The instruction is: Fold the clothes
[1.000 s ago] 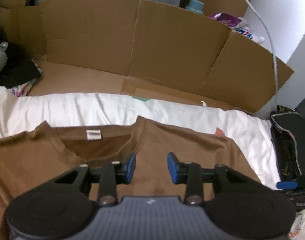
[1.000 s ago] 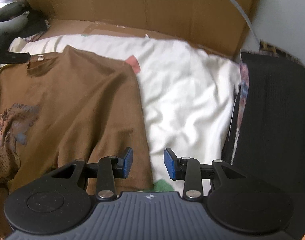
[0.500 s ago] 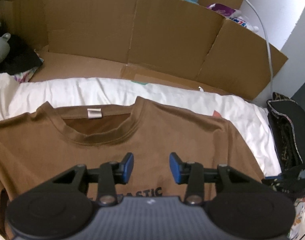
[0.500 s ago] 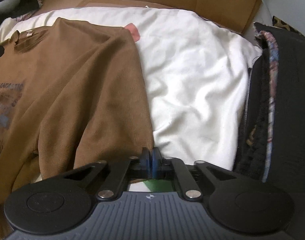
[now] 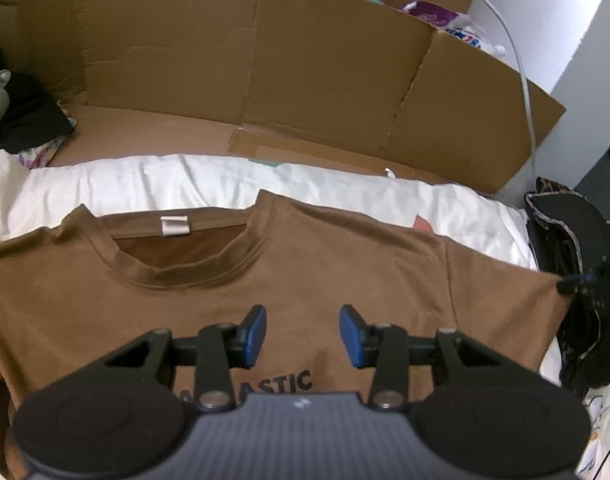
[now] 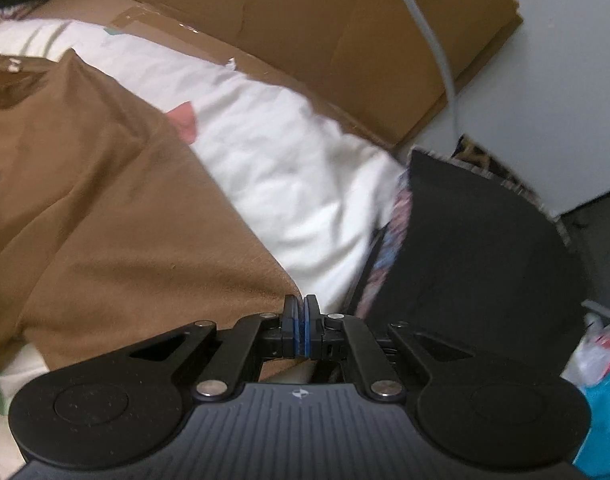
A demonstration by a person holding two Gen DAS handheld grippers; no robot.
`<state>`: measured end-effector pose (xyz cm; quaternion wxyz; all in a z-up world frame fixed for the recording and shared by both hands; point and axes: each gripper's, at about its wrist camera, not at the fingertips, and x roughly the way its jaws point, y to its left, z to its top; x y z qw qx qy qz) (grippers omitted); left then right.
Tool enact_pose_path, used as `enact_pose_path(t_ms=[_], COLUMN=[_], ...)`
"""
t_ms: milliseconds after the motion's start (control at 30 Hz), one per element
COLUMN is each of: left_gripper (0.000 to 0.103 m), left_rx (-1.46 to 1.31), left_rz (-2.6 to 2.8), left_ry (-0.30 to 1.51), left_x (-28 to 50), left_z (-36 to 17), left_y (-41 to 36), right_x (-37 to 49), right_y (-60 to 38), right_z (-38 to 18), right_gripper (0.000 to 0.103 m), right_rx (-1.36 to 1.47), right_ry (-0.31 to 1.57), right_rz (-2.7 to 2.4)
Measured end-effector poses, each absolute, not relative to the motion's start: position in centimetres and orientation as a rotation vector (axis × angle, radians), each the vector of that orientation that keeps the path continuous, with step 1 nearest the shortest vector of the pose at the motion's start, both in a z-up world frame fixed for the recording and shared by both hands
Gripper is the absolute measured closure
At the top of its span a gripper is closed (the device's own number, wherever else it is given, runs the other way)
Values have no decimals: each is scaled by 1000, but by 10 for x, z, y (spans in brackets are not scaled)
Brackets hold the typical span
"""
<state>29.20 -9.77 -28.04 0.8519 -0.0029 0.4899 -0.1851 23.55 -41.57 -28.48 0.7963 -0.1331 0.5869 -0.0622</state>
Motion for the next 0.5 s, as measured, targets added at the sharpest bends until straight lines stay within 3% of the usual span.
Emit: enact_pose_path(t_ms=[200, 267, 333, 500], left_gripper=[59, 59, 59, 59], left_rx=[5, 12, 24, 67], left_rz=[-414, -431, -448, -505], left_ry=[1051, 1056, 1062, 1081], left_x=[290, 287, 283, 267], left_z=[-286, -288, -291, -297], left_y=[-108, -113, -119, -138], right_x=[251, 251, 249, 234], right_y=[-419, -421, -423, -422], right_z=[-293, -288, -280, -270], right_gripper=[99, 84, 75, 75], right_rx=[-325, -297, -255, -185], right_ry=[1284, 1255, 1225, 1199], right_rz=[-172, -192, -187, -148])
